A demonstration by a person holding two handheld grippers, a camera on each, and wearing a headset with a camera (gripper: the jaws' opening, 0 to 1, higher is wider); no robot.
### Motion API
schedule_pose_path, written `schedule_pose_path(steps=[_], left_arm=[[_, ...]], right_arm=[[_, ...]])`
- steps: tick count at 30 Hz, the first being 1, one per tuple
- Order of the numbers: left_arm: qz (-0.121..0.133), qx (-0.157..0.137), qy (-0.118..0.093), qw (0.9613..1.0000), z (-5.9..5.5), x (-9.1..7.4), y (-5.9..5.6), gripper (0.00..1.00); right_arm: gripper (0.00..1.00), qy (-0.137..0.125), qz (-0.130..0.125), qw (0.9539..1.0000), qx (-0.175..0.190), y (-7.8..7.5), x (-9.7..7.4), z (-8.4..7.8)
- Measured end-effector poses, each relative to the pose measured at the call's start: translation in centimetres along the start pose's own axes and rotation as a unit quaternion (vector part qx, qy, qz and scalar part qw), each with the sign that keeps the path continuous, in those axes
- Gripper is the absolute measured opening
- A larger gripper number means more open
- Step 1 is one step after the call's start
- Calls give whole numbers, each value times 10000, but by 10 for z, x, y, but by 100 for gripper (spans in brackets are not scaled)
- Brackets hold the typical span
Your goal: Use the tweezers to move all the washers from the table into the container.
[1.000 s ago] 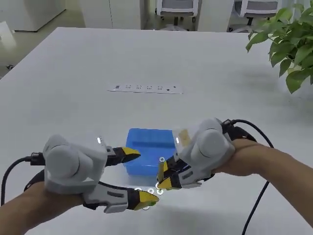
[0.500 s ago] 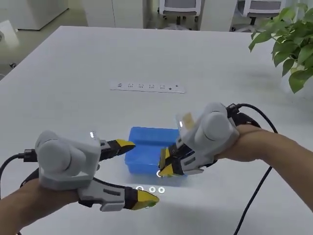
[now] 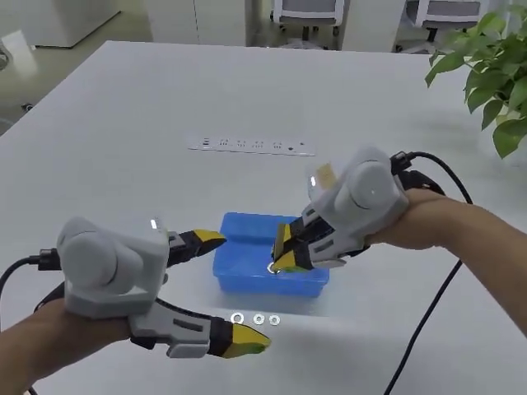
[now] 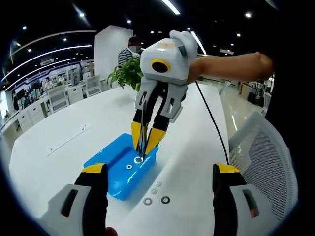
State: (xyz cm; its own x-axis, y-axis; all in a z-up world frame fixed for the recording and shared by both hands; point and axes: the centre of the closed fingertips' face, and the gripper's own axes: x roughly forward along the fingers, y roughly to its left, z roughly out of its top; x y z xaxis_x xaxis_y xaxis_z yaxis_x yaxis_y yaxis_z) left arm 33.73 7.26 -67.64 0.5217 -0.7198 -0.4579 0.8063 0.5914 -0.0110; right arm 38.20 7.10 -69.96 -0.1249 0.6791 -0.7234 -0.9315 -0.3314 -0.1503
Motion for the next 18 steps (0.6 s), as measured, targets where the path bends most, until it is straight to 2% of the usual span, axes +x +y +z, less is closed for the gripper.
schedule_pose_path(steps=[8,18], left_arm=[[-2,-41,-30,10000,2,-1,3,97],[22,-77,-25,10000,3,0,9,99]], right_arm=[[9,21,-91,10000,9,-13,6,-7],[9,65,-75,10000,-3,-22,15,-19]])
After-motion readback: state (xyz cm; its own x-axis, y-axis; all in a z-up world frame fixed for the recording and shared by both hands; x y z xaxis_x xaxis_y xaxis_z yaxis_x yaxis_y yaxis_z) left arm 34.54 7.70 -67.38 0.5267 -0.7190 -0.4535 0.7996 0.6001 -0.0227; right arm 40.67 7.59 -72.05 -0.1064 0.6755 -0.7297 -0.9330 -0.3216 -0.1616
